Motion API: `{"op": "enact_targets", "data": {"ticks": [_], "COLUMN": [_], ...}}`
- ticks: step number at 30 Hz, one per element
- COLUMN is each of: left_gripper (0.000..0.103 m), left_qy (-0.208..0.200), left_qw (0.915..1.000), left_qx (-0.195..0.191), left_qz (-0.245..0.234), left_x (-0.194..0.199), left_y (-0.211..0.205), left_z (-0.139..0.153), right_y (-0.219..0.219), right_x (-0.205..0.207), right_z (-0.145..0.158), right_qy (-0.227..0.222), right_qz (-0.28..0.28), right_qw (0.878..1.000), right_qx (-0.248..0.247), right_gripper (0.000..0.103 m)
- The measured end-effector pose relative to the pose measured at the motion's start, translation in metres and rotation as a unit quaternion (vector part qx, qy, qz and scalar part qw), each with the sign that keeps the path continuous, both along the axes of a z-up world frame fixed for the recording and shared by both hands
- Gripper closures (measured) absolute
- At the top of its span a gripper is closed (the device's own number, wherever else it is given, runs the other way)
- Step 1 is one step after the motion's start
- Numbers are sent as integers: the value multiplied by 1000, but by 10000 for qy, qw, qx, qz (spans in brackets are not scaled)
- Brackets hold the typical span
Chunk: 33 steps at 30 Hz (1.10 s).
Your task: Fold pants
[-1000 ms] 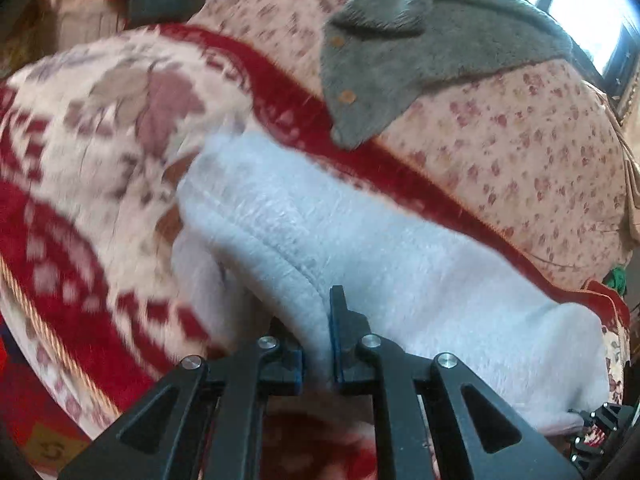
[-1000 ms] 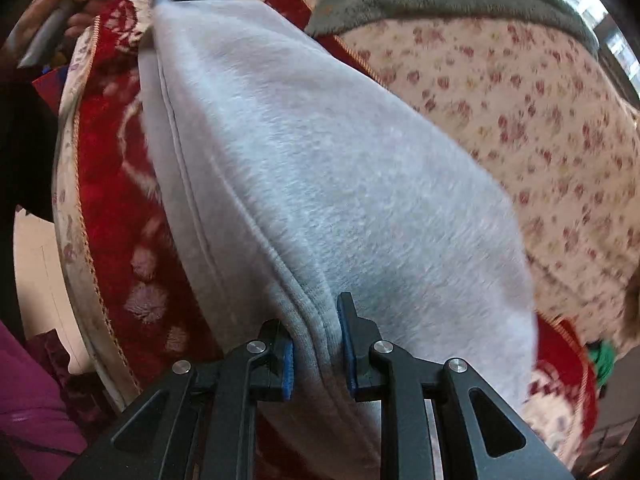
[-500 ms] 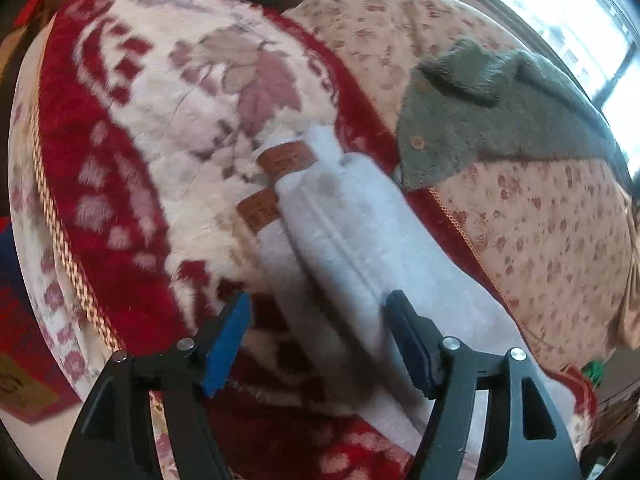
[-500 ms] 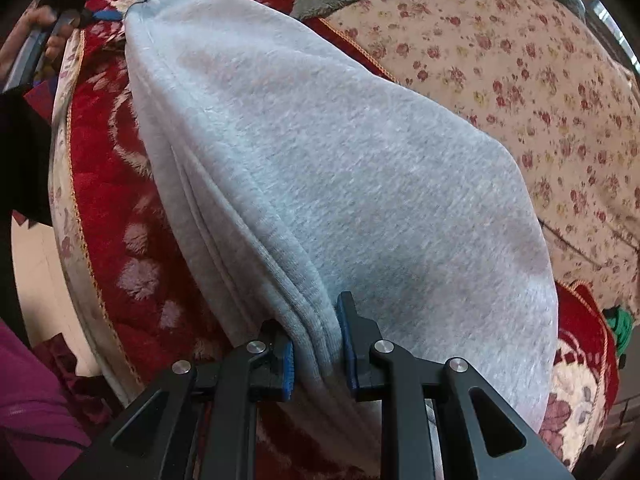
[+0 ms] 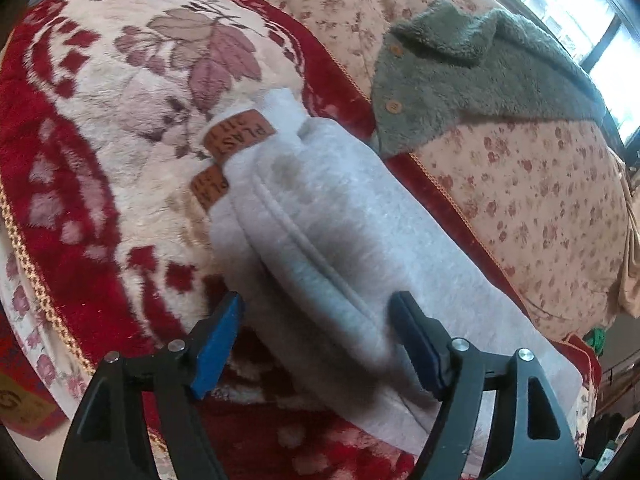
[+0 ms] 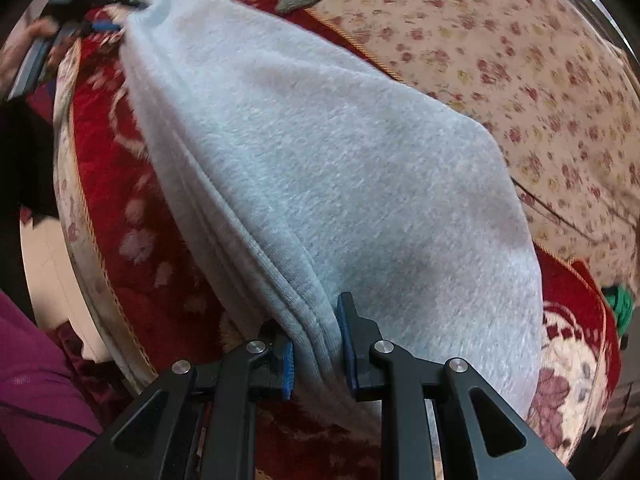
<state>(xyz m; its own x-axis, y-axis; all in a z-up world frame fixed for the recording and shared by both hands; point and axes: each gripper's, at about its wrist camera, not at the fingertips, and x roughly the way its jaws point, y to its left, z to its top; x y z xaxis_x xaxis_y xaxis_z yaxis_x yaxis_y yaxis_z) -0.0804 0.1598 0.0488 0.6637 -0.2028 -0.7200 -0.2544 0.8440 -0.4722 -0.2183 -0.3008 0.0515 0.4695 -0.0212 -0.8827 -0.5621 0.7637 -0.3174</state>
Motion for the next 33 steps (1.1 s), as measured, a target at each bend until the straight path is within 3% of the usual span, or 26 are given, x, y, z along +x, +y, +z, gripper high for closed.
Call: {"op": "enact_targets", "data": {"ticks": [4,6,7,9,10,11,13,17,20,22,24,25,26,27,30,33], "left_gripper": [27,41,43,44,44,43,25,21,18,17,17,17,16,16,16,16], "left_qy": [40,151,204,164,126,109,102,-270,-631,-775,-893,-960,-999,-1032,-1082,-1069], "left_qw": [9999,9992,9987,9983,9980,9975,9954,9877,9827,9815,9804,9798,9789,9773,9694,9580], "left_qx": [147,331,429,536,607,694,950,1465,1712,1749,1721,1653,1587,1512,1304,1230], "left_qz": [-73,-156,-178,-176,-149,-99,95,473,328,22,-348,-588,-808,-1063,-1776,-2361], "left_x": [5,8,8,6,3,2,-3,-19,-32,-36,-36,-36,-36,-36,-36,-35], "left_y": [-4,-8,-11,-12,-12,-12,-12,-18,-42,-66,-95,-112,-127,-144,-196,-248], "left_z": [-2,-5,-6,-3,-1,1,7,31,48,55,62,65,68,69,72,69], "right_y": [7,6,5,3,-1,-7,-22,-62,-109,-144,-174,-194,-204,-220,-242,-253], "right_x": [-9,-12,-13,-15,-17,-17,-23,-27,-35,-38,-42,-44,-44,-45,-43,-46], "right_z": [-7,-7,-6,1,7,13,29,49,55,53,47,42,40,33,16,0], "right_qy": [-323,-448,-481,-506,-432,-383,-480,-483,-414,-319,-228,-148,-103,-1,298,437], "right_qz": [-21,-107,-132,-178,-228,-277,-501,-1134,-1894,-2451,-2931,-3243,-3395,-3647,-3966,-4150], "right_qw": [9994,9989,9988,9984,9980,9968,9912,9766,9534,9313,9060,8836,8707,8462,8030,7753], "right_qx": [-141,-42,3,174,402,644,1127,1763,2311,2675,3046,3374,3557,3885,4439,4741], "right_gripper": [77,75,74,68,56,41,30,29,27,27,27,26,25,24,22,22]}}
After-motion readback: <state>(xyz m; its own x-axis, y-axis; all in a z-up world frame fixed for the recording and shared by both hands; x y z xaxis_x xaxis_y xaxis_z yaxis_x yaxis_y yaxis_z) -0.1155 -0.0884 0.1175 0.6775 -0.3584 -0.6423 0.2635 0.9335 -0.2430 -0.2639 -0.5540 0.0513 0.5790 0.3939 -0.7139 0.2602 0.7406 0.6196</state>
